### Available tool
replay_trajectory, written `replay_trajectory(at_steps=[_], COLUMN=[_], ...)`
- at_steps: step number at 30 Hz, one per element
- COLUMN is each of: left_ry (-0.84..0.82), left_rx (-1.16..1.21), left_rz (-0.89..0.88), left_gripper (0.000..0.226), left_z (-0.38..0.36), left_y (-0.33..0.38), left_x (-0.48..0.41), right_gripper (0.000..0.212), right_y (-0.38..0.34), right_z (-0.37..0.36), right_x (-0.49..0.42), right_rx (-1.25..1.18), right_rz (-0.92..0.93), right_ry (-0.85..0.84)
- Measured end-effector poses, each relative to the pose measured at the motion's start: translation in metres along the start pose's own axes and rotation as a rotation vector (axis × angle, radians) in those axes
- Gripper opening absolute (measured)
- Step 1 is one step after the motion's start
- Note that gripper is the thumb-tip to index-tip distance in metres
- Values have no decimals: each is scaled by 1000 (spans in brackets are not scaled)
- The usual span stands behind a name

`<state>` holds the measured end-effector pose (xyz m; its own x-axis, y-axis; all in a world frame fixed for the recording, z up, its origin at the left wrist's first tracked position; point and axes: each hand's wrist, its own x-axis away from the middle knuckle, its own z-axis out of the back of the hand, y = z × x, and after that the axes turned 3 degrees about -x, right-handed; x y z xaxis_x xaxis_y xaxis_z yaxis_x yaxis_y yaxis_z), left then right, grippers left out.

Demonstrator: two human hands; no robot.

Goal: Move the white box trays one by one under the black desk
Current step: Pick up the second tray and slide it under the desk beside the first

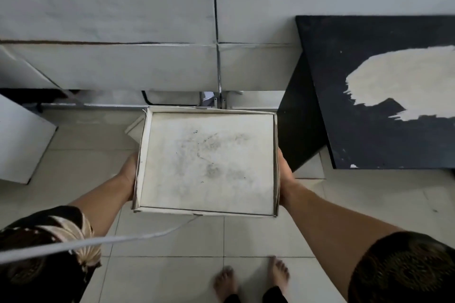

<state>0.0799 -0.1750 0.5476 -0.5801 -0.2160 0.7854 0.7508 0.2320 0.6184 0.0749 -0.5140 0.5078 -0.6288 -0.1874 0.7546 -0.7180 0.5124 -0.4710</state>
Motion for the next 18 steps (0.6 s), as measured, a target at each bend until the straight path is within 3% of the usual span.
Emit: replay_trajectory(at_steps=[6,18], left_ry=[-170,-285], left_rx=[-107,-373], left_rz=[67,255], left_gripper=[59,51], left_z=[-59,-228], left_y=[-50,-177], left_x=[-33,-39], right_gripper=[78,58], right_y=[37,89], right_z=[88,294], right_x=[3,50], right_rx=[-127,-331], right_rz=[7,99], right_ry=[45,335])
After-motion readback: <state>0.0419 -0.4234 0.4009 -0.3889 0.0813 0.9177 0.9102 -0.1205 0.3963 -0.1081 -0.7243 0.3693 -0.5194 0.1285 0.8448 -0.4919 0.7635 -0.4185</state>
